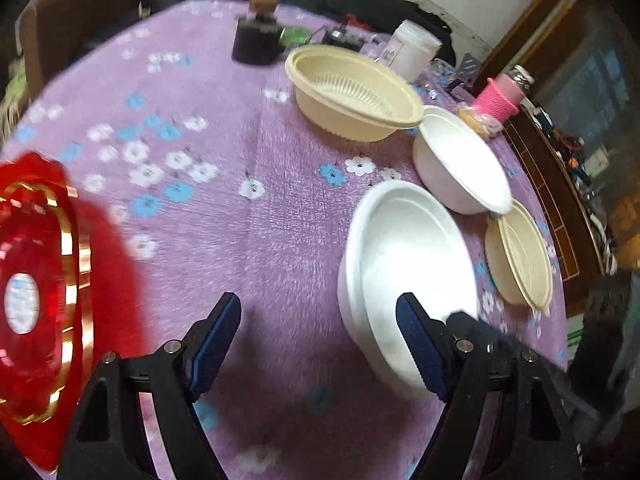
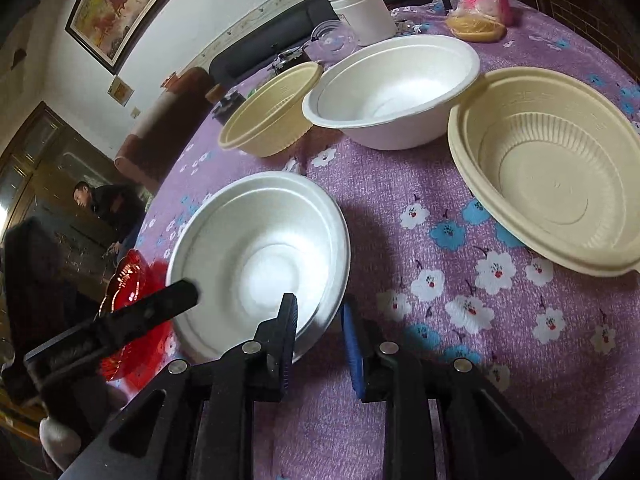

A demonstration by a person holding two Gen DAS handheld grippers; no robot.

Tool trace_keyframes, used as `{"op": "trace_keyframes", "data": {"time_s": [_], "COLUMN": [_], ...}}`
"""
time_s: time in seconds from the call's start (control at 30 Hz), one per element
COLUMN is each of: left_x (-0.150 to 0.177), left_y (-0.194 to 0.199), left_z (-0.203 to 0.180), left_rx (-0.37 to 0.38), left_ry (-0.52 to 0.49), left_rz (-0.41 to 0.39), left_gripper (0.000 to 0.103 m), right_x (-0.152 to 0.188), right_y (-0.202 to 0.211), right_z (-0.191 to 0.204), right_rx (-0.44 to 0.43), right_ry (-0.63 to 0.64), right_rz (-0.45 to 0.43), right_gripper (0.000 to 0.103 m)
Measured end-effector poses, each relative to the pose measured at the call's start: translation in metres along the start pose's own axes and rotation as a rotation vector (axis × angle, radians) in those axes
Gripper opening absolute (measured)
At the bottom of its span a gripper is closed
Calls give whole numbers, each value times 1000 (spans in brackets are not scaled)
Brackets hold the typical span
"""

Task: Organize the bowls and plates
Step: 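Lift the white bowl with the right gripper toward the red plates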

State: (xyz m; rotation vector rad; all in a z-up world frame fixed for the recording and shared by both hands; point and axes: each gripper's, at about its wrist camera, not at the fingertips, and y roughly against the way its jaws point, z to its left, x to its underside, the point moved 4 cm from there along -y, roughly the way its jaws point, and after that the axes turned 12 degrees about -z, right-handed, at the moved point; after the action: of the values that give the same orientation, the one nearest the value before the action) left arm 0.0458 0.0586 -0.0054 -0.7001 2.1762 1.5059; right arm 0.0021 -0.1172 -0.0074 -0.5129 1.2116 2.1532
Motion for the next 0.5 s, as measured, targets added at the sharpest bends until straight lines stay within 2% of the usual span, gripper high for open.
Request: {"op": "trace_keyframes", "data": {"time_s": [0.17,0.23,0.33,0.37,0.4,0.5], "left_x": [-3,-3,-2,0,1,1], "left_y": [-15,-13,-14,-15,-15,-5], "left_z": [1,-1,-7,-10,-11,-11], "left_rx": [-26,-10,21,37,51,54], "left_ry": [20,20,6,-3,-9,-15], "left_rz": [-5,-14,-4,6,15,-4], "left_gripper": [78,72,48,33,26,26], "right_x": [1,2,3,3,2,2], "right_y": [-10,-10,-10,-10,-9,-2], "right_z": [3,4,9,12,16,29], "right_rx": [-3,-3,4,3,3,14], "right_ry": [-2,5,31,42,55,96], "right_rz": [13,15,16,12,4,-21], "right_gripper": [25,25,24,22,18,16]}}
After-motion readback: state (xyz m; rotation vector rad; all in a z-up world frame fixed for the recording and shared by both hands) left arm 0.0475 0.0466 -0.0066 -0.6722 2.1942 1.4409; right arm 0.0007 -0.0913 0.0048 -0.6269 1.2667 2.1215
